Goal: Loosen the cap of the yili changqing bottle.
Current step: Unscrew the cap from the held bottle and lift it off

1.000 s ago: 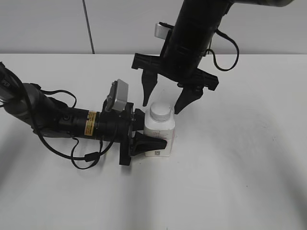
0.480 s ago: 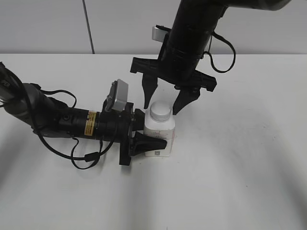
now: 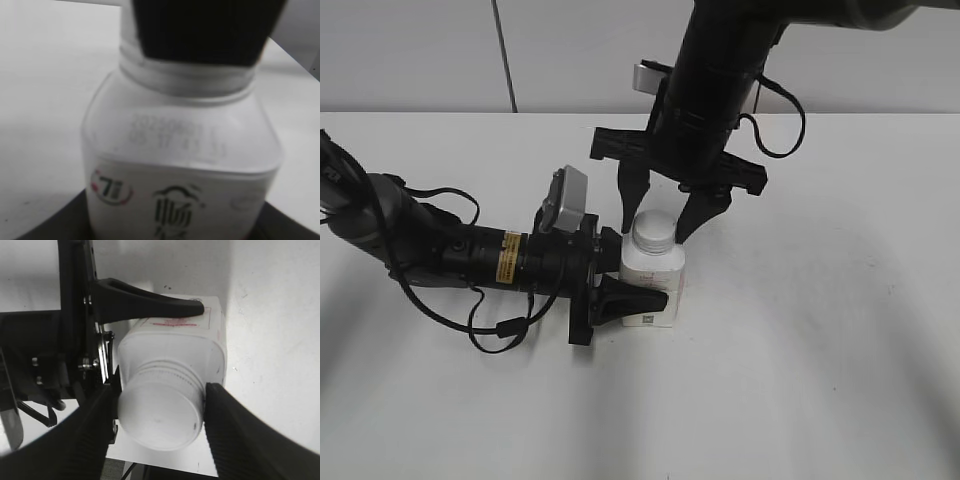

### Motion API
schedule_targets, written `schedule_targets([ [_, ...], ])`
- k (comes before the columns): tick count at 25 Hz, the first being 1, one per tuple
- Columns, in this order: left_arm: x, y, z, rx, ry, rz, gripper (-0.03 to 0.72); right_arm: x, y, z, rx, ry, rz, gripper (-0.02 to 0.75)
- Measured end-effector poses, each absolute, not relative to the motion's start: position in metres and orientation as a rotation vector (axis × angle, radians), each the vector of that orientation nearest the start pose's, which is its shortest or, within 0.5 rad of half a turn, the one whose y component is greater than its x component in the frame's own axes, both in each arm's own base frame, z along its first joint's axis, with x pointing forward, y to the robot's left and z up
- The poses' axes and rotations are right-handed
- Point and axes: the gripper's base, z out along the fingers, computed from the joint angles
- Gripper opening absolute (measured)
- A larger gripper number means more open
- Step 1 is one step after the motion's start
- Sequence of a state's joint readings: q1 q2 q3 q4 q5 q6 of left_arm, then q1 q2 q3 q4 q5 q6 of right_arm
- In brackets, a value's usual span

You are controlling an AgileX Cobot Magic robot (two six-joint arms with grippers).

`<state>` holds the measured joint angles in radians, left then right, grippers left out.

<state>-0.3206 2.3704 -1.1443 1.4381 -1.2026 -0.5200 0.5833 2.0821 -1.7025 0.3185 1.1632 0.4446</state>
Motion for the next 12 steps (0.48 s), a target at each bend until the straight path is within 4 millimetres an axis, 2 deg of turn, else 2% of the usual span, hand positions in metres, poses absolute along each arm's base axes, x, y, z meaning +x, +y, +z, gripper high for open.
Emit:
schedule_targets([
  [5, 0.3325, -0.199, 0.0485, 1.407, 1.45, -1.138, 0.373, 0.3442, 0.2589, 0.2128, -0.051, 3.148, 0.503, 0.459],
  [9, 0.3325, -0.199, 0.0485, 1.407, 1.45, -1.138, 0.373, 0.3434, 0.2582, 0.2126, -0.07, 3.156, 0.492, 0.396],
  [12, 0.3325, -0.199, 0.0485, 1.407, 1.45, -1.138, 0.373, 0.3433, 0.2581, 0.2126, -0.119, 3.152, 0.492, 0.395],
])
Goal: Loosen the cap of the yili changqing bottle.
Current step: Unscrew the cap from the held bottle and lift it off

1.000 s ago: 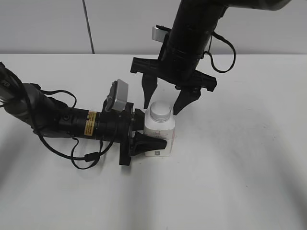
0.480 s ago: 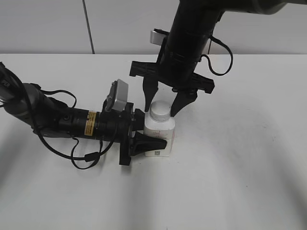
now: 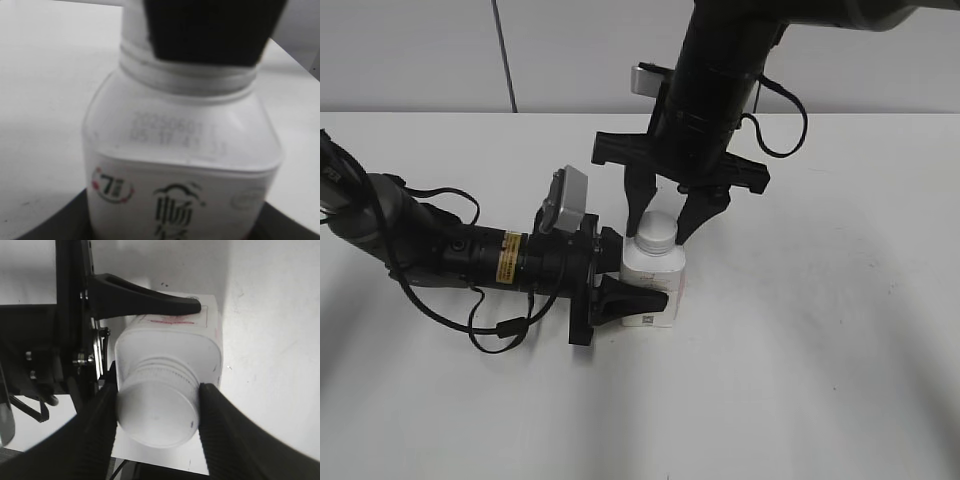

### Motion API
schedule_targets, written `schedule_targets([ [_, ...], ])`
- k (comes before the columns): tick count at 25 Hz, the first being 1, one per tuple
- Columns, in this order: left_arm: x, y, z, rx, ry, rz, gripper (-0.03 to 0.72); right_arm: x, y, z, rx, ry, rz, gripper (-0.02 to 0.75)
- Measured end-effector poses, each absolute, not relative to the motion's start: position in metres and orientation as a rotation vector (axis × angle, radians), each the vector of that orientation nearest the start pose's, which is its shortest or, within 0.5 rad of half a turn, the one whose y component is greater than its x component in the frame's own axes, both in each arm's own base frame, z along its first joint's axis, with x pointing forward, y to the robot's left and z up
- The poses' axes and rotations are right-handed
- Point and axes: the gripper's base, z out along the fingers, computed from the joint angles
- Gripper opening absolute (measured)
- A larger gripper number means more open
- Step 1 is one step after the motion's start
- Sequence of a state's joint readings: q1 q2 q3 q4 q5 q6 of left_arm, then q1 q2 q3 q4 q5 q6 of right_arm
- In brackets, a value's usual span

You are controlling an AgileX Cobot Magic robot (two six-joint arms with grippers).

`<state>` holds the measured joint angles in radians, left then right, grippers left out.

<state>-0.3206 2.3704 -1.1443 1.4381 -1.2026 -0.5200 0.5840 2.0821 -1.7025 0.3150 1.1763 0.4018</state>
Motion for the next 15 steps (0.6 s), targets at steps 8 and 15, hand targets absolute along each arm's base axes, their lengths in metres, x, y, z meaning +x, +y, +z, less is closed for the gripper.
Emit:
schedule_targets([
  [8, 0.3325, -0.199, 0.0485, 1.407, 1.45, -1.138, 0.372, 0.3435, 0.258, 0.2125, -0.756, 2.993, 0.484, 0.395],
  [15, 0.3324, -0.199, 0.0485, 1.408, 1.449, -1.138, 0.372, 0.3437, 0.2579, 0.2125, -1.346, 2.707, 0.455, 0.395],
])
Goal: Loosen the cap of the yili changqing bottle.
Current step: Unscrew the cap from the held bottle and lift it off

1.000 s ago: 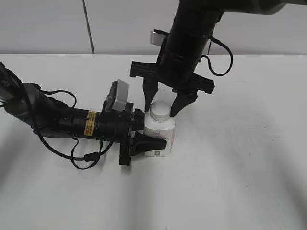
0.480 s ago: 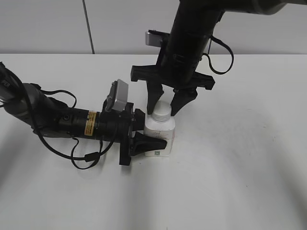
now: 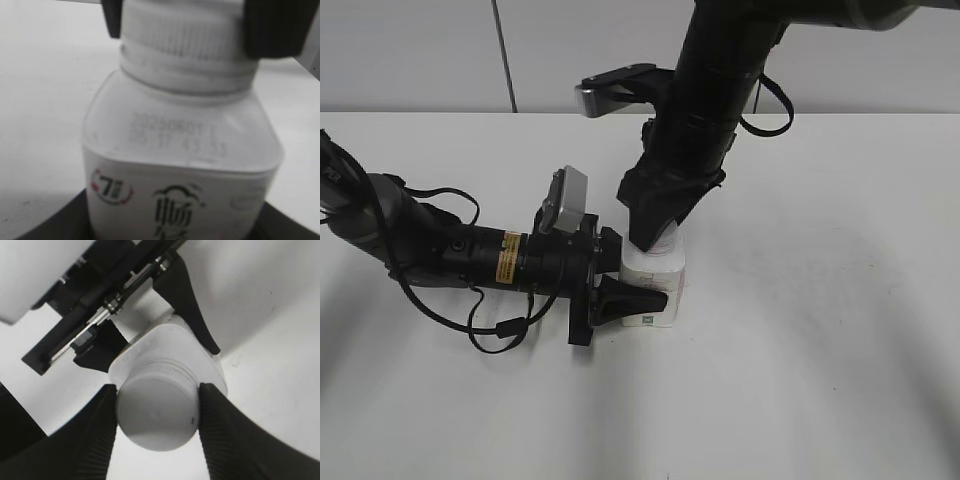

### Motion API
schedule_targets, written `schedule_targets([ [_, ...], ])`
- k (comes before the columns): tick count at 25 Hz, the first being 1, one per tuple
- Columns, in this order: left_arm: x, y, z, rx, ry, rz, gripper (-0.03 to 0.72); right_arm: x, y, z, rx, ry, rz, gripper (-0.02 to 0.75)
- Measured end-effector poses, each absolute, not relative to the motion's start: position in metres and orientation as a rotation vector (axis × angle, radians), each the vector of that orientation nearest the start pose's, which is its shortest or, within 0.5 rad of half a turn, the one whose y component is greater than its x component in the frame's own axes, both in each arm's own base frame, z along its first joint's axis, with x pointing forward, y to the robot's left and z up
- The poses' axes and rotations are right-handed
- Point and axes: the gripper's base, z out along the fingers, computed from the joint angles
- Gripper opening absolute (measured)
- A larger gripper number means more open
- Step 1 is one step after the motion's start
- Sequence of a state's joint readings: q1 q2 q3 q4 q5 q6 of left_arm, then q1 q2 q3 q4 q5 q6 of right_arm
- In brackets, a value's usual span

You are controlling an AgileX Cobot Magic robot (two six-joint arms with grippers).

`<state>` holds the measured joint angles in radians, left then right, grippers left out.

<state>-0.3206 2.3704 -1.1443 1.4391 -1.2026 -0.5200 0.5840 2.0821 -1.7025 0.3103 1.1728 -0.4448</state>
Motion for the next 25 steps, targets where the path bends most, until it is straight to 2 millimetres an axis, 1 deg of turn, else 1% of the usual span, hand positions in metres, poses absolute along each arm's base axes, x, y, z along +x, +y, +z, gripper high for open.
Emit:
schedule_targets([
  [2, 0.3324, -0.199, 0.0485, 1.409, 1.447, -1.137, 0.372, 0.3432, 0.2576, 0.2125, -1.499, 2.615, 0.446, 0.395],
  [5, 0.3323, -0.199, 0.0484, 1.412, 1.445, -1.136, 0.372, 0.3429, 0.2574, 0.2133, -1.68, 2.487, 0.432, 0.395],
  [10, 0.3315, -0.1989, 0.0481, 1.427, 1.44, -1.139, 0.371, 0.3424, 0.2571, 0.2132, -1.932, 2.269, 0.409, 0.395],
  [14, 0.331, -0.1988, 0.0479, 1.433, 1.439, -1.141, 0.37, 0.3424, 0.2572, 0.214, -2.097, 2.091, 0.39, 0.394],
  [17, 0.3309, -0.1988, 0.0479, 1.435, 1.437, -1.141, 0.37, 0.3423, 0.2572, 0.214, -2.185, 1.983, 0.379, 0.392],
  [25, 0.3301, -0.1988, 0.048, 1.441, 1.432, -1.148, 0.369, 0.3416, 0.257, 0.2161, -2.213, 1.943, 0.378, 0.392],
])
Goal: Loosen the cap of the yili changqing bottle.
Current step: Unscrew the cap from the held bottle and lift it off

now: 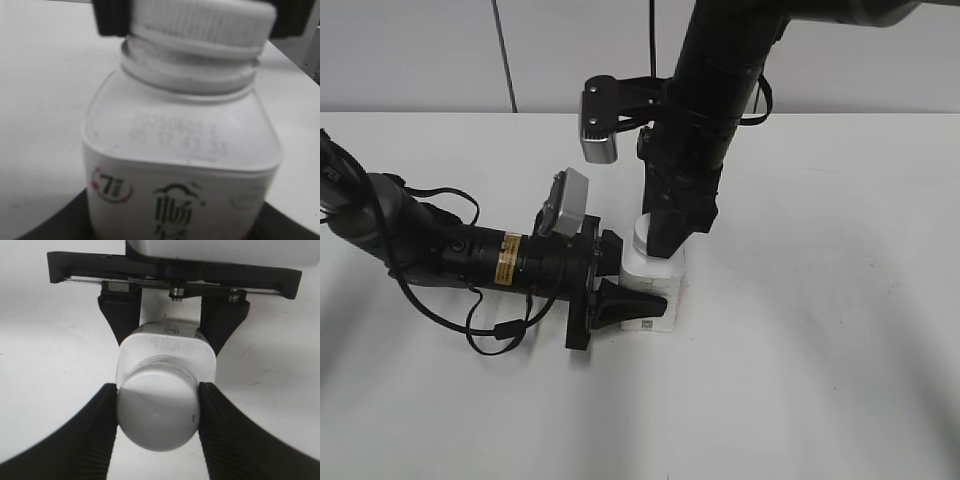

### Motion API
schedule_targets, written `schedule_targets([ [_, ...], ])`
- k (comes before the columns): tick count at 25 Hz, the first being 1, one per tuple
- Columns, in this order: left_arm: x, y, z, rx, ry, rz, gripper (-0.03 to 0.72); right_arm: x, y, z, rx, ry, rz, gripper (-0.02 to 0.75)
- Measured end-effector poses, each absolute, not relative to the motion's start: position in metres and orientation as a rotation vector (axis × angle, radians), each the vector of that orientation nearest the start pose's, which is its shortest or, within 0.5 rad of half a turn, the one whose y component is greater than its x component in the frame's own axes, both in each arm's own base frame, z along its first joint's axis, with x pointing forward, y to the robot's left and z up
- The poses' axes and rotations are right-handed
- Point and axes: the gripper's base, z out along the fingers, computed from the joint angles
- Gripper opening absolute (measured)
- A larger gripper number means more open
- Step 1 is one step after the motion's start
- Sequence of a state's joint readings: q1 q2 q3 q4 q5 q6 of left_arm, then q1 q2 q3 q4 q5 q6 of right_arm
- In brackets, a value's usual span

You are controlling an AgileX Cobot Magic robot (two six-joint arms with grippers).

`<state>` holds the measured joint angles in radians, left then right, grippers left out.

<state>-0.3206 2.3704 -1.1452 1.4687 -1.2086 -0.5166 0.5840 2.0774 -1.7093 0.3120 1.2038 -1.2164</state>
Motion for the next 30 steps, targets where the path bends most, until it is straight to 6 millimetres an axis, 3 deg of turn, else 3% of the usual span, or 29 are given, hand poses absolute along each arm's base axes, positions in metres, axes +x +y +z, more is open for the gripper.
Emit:
schedule_targets([
  [8, 0.329, -0.199, 0.048, 1.452, 1.426, -1.155, 0.368, 0.337, 0.255, 0.235, -2.199, 1.908, 0.359, 0.386],
  [15, 0.329, -0.199, 0.048, 1.453, 1.426, -1.155, 0.368, 0.337, 0.255, 0.235, -2.168, 1.947, 0.364, 0.386],
  [22, 0.329, -0.199, 0.048, 1.455, 1.426, -1.155, 0.368, 0.344, 0.254, 0.25, -1.863, 2.236, 0.324, 0.386],
  [30, 0.329, -0.199, 0.048, 1.455, 1.426, -1.155, 0.368, 0.348, 0.256, 0.265, -1.558, 2.429, 0.361, 0.386],
])
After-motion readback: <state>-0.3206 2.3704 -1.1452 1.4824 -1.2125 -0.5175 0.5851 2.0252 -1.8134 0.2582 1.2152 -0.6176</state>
